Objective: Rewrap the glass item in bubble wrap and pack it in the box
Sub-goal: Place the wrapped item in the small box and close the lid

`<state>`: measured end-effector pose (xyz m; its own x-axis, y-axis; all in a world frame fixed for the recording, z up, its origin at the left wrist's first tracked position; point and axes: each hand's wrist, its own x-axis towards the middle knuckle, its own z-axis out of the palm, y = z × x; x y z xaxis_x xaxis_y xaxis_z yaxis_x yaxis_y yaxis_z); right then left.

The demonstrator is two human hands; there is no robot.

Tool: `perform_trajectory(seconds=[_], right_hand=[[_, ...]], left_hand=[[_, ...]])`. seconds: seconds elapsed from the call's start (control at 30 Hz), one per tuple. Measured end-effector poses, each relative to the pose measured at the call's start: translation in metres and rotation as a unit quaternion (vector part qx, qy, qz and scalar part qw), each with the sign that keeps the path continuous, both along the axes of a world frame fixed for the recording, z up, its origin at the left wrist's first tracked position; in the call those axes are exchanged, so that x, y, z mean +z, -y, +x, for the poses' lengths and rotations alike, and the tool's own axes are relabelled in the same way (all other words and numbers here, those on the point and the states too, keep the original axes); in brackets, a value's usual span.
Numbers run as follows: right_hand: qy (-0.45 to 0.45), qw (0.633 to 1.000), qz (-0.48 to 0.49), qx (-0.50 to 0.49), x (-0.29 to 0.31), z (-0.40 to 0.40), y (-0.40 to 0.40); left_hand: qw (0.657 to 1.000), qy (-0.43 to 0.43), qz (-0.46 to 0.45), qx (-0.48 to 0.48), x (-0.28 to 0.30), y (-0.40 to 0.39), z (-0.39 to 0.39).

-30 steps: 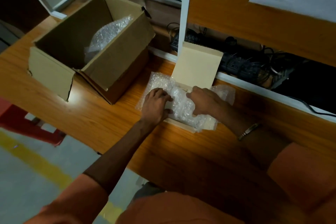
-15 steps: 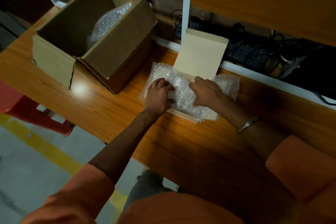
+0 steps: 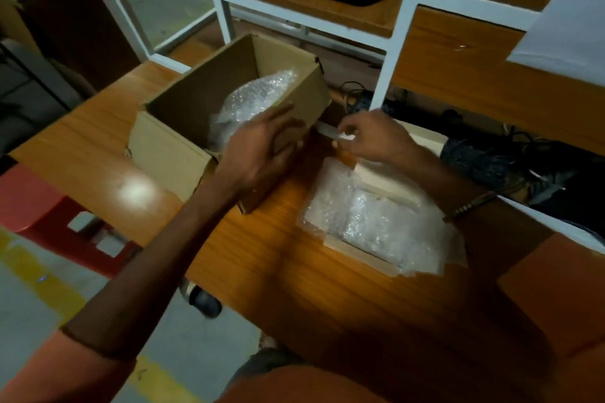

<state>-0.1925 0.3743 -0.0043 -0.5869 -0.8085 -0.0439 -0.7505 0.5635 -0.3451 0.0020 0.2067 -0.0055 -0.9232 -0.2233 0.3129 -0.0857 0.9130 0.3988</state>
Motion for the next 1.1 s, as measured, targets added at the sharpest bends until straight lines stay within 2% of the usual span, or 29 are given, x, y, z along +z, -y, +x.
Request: perform_trajectory(seconds=[0.1,0.2,0.3,0.4,0.53,0.6,0.67,0.77,0.83,0.9,0.97,1.0,1.03,1.1], right_hand=[[-0.014,0.998,-0.061,0.021,0.027,-0.002,0.055],[-0.046,0.992,-0.099,0.058,0.036,-0.006,0.104],[-0.088,0.992,-0.067,0.065,0.027,-0.011,0.156],[-0.127,0.992,0.000,0.022,0.012,-0.020,0.199],[-0.102,0.989,0.105,-0.007,0.000,-0.034,0.221],[-0.107,0.988,0.107,-0.009,-0.003,-0.036,0.224],[-0.113,0.991,0.066,-0.012,-0.002,-0.035,0.226],[-0.071,0.997,0.012,0.031,0.016,-0.028,0.220],[-0.034,0.997,-0.010,0.070,0.037,-0.020,0.209],[0.003,0.995,-0.007,0.101,0.058,-0.015,0.192],[0.033,0.992,0.012,0.121,0.078,-0.012,0.171],[0.043,0.991,0.012,0.129,0.086,-0.011,0.160],[0.055,0.990,0.001,0.133,0.093,-0.010,0.149],[0.095,0.987,-0.031,0.127,0.106,-0.010,0.128]], left_hand=[[0.997,-0.004,-0.064,0.048,0.020,0.051,0.007],[0.992,0.029,-0.069,0.105,0.013,0.099,0.014],[0.987,0.058,-0.010,0.151,-0.003,0.130,0.024],[0.982,0.059,0.033,0.174,-0.011,0.138,0.023],[0.983,0.099,-0.009,0.156,-0.017,0.140,0.017],[0.980,0.119,-0.023,0.157,-0.019,0.143,0.017],[0.980,0.123,-0.030,0.150,-0.021,0.145,0.016],[0.982,0.091,-0.026,0.164,-0.023,0.142,0.014],[0.981,0.040,0.014,0.191,-0.022,0.140,0.012],[0.970,-0.095,0.122,0.190,-0.016,0.136,0.008],[0.933,-0.254,0.200,0.159,-0.001,0.131,-0.004],[0.924,-0.280,0.223,0.134,0.009,0.128,-0.013],[0.927,-0.268,0.243,0.098,0.022,0.122,-0.023],[0.942,-0.180,0.283,0.001,0.046,0.107,-0.045]])
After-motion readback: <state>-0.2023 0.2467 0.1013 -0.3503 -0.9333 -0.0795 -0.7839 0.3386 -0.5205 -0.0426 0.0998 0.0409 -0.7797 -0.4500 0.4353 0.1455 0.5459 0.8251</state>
